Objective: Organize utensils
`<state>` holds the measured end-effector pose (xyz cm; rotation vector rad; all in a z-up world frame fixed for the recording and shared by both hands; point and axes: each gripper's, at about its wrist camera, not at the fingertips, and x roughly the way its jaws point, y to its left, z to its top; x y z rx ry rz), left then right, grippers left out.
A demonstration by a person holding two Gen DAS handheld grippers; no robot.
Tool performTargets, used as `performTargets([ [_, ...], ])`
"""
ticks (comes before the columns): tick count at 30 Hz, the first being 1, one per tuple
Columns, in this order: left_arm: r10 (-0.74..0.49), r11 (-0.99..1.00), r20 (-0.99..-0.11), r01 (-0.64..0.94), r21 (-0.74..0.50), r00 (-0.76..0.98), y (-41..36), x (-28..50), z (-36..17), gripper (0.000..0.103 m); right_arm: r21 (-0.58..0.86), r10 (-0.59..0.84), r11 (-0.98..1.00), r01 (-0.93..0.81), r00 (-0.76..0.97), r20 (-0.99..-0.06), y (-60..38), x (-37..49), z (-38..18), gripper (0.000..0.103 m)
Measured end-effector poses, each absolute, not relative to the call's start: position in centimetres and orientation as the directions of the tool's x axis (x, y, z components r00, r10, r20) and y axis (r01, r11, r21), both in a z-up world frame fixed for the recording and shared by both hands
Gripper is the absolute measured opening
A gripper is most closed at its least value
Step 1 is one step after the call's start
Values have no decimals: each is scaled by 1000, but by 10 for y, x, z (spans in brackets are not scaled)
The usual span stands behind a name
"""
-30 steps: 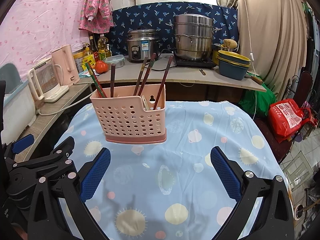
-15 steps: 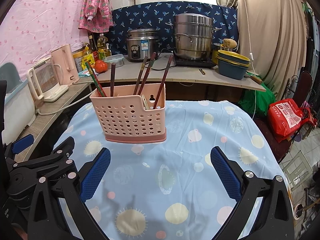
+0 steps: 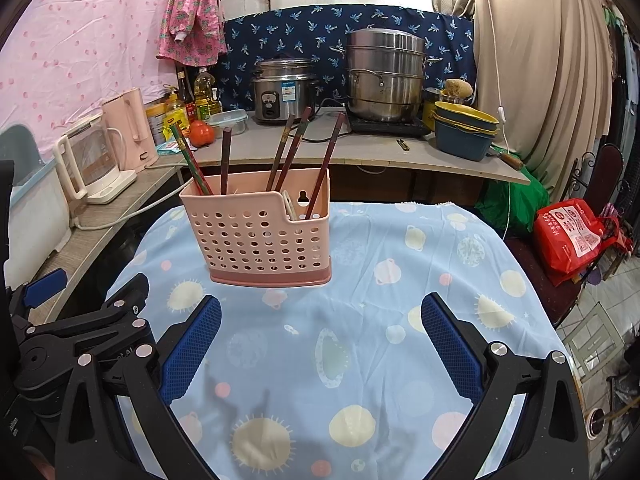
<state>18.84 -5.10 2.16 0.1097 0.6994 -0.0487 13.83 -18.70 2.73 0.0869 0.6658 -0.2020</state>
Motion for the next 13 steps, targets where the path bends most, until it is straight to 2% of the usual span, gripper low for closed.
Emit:
performTargets([
  [13, -17, 995, -647, 78, 66, 762, -49, 188, 24, 96, 12, -161, 977, 214, 769, -618, -188, 138, 27, 97],
])
